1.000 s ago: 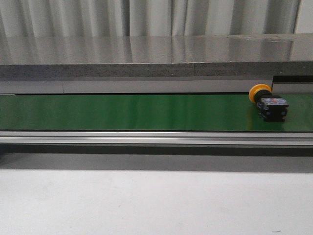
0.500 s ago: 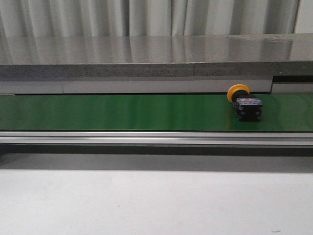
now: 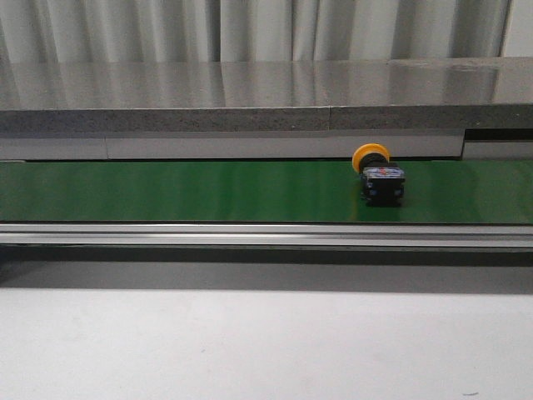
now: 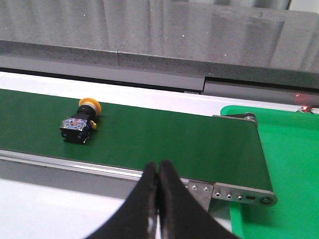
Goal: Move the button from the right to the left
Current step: 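Lower the open left gripper toward the button riding the belt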
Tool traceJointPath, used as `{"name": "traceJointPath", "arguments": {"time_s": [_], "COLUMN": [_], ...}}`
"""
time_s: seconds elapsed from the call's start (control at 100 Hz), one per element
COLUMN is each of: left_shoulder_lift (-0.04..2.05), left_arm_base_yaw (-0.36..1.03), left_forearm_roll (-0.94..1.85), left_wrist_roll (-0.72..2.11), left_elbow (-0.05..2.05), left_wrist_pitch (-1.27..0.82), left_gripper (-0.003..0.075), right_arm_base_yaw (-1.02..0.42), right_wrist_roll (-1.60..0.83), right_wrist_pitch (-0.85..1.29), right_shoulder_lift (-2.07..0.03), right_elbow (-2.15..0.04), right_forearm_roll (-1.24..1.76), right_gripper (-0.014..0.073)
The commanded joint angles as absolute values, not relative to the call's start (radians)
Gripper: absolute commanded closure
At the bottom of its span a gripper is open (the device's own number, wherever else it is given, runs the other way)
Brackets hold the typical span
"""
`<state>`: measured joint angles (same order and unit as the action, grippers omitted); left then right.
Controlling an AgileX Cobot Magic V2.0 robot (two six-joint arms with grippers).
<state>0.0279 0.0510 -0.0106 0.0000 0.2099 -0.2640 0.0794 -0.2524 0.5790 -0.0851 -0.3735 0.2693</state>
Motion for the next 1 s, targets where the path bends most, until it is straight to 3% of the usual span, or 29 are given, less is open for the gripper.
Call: {"name": "traceJointPath", "arguments": {"time_s": [0.0, 0.53, 0.65, 0.77, 0.84, 0.89, 0.99], "left_shoulder_lift": [0.101, 0.683, 0.804, 0.909, 0.971, 1.015, 1.11], "left_arm_base_yaw": [0.05, 0.05, 0.059, 0.084, 0.107, 0.126, 0.173], "left_forearm_roll": [0.009, 0.06, 0.127, 0.156, 0.156, 0.156, 0.156], "left_wrist_roll": [0.0, 0.064, 0.148, 0.153, 0.153, 0.153, 0.153], "left_elbow": [0.314, 0.677, 0.733, 0.789, 0.826, 0.86, 0.932], "left_wrist_pitch": [-0.279, -0.462, -0.467, -0.469, -0.472, -0.476, -0.497], "left_gripper": [0.0741, 0.0727, 0.0576, 0.0284, 0.0156, 0.012, 0.0122], "right_arm_base_yaw": [0.08, 0.08, 0.08, 0.08, 0.08, 0.08, 0.08], "right_wrist_roll": [-0.26, -0.26, -0.26, -0.26, -0.26, -0.26, -0.26], "right_wrist_pitch": [0.51, 0.51, 0.51, 0.51, 0.51, 0.51, 0.51], "right_shoulder_lift": [-0.097, -0.097, -0.097, -0.097, -0.097, -0.097, -0.097], "right_elbow": [-0.395, -0.395, -0.395, -0.395, -0.395, -0.395, -0.395], "right_forearm_roll": [0.273, 0.273, 0.273, 0.273, 0.273, 0.273, 0.273], "right_gripper": [0.0661, 0.0661, 0.0661, 0.0661, 0.0661, 0.0661, 0.0661]}}
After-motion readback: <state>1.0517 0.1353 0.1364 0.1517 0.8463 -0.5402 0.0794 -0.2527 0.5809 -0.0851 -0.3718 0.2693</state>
